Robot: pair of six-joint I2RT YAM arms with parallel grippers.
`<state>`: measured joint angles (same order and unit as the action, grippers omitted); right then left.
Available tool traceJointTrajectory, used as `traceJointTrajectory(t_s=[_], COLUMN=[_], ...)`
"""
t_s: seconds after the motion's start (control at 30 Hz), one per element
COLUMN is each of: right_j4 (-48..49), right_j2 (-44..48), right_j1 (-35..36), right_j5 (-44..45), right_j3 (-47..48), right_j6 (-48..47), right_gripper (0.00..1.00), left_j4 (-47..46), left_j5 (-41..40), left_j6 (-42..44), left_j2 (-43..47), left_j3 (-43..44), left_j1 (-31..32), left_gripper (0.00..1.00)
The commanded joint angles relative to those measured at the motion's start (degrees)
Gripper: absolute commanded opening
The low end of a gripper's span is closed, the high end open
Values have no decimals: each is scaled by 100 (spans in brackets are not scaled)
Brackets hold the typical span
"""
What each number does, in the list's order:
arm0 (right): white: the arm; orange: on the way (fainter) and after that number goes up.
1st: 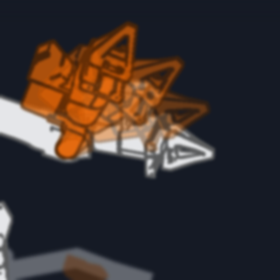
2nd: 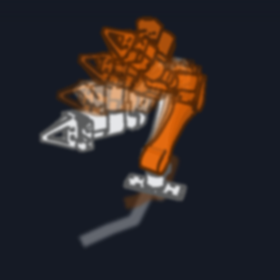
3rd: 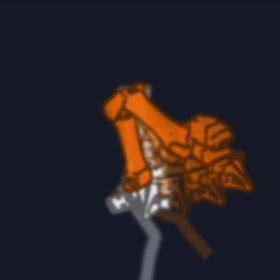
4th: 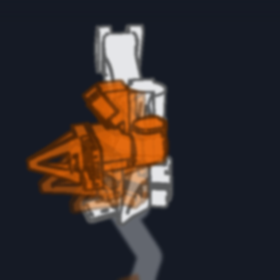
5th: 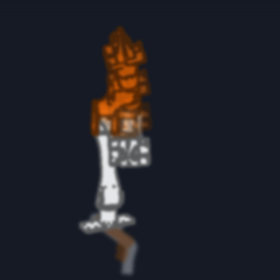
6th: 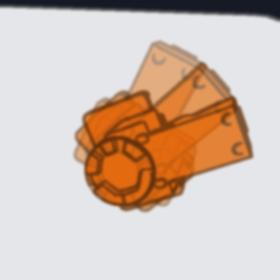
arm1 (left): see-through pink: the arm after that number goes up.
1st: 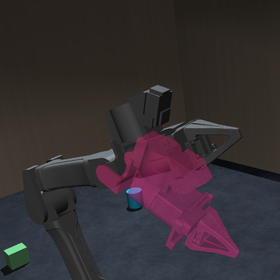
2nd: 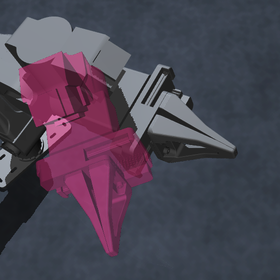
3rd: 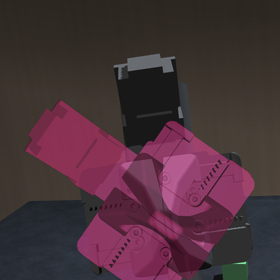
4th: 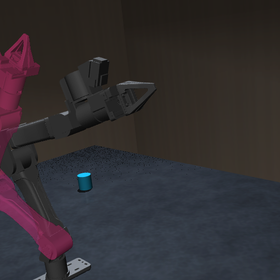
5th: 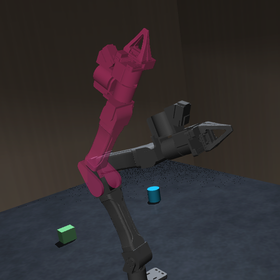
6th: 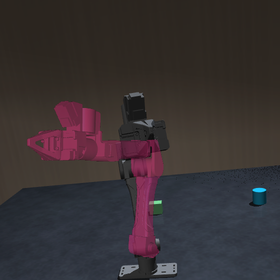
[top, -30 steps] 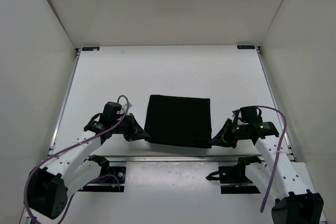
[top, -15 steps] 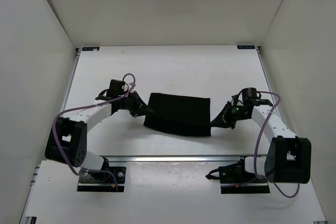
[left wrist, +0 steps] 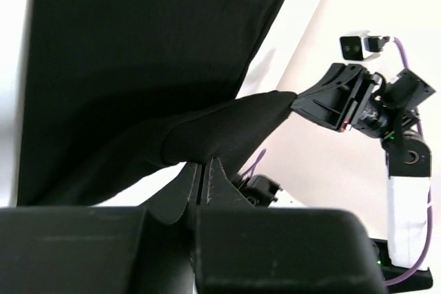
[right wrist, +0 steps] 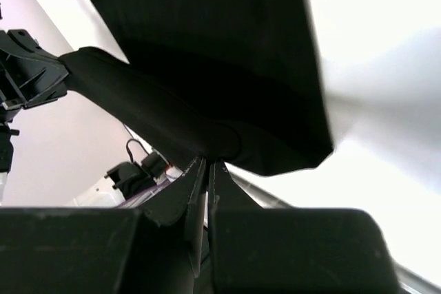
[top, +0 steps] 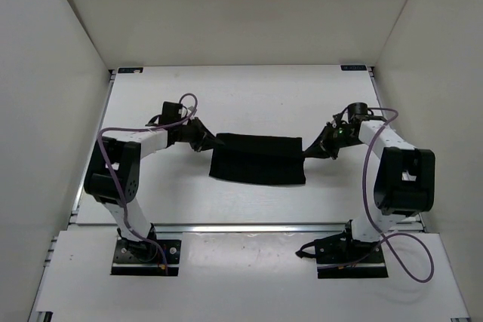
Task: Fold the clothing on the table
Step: Fold the skirt
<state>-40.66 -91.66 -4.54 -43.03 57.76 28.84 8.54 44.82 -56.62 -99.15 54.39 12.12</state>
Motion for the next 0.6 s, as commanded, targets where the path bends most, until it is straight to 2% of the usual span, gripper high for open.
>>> traceJointTrajectory(t_s=[0.0,0.03,0.07,0.1,0.13,0.17,0.23,0.3,0.47,0.57], right_j4=[233,287,435,837,1241,1706,2323,2441,958,700], right_j2=[-525,-529,-694,-748,-835,-801,-661,-476,-467,-362], right_j1=[-13,-12,23,5,-30,-47,-153,-310,-180,215], right_j5=[-125,-127,-327,-486,-496,-636,-575,-322,548,1216], right_j3=[470,473,621,675,684,649,527,508,799,658], right_j6=[-64,-63,-19,120,218,427,823,912,-167,-913], right_gripper=[2,2,14,27,31,33,34,45,45,45], left_j4=[-595,-703,-791,-1375,-1816,-2360,-2654,-2533,-2567,-2279], left_j5=[36,36,45,88,132,219,238,221,203,220], left_j6=[-373,-376,-620,-901,-1025,-1401,-1711,-1677,-1414,-887], left_j2=[-303,-306,-489,-647,-814,-955,-1044,-1019,-404,-385], left_j3=[273,274,352,396,440,458,685,731,-191,-413], left_j1=[-227,-228,-271,-332,-350,-403,-438,-465,-561,-500], left_gripper=[19,19,35,44,46,47,50,51,50,48])
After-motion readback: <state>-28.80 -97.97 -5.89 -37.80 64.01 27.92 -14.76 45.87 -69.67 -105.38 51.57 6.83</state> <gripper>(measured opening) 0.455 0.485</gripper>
